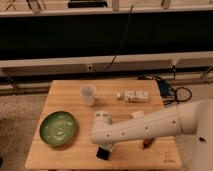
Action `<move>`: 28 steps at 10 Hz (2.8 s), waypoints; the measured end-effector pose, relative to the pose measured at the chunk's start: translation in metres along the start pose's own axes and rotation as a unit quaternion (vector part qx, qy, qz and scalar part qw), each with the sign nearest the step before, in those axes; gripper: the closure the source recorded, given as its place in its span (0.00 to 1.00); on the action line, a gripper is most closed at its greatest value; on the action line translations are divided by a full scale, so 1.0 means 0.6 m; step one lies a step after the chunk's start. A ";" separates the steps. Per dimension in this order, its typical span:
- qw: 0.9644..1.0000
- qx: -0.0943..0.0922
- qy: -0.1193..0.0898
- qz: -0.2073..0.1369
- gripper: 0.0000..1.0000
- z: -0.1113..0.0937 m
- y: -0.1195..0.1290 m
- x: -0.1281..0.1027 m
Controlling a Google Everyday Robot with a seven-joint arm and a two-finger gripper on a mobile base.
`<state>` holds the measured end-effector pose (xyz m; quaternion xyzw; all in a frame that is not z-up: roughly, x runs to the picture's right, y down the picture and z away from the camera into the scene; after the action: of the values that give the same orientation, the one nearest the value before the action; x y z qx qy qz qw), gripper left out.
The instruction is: Place the eraser in the ceramic cup
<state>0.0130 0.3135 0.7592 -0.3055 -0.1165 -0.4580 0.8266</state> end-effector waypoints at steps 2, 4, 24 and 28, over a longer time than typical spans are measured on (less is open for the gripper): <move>1.000 -0.003 0.000 -0.002 0.94 0.001 0.005 -0.002; 1.000 -0.001 0.001 0.000 0.97 -0.003 0.002 0.004; 0.999 0.021 0.041 -0.007 0.97 -0.054 -0.039 0.073; 0.998 0.026 0.050 -0.007 0.97 -0.082 -0.046 0.091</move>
<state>0.0159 0.2351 0.7576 -0.2593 -0.0889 -0.4750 0.8362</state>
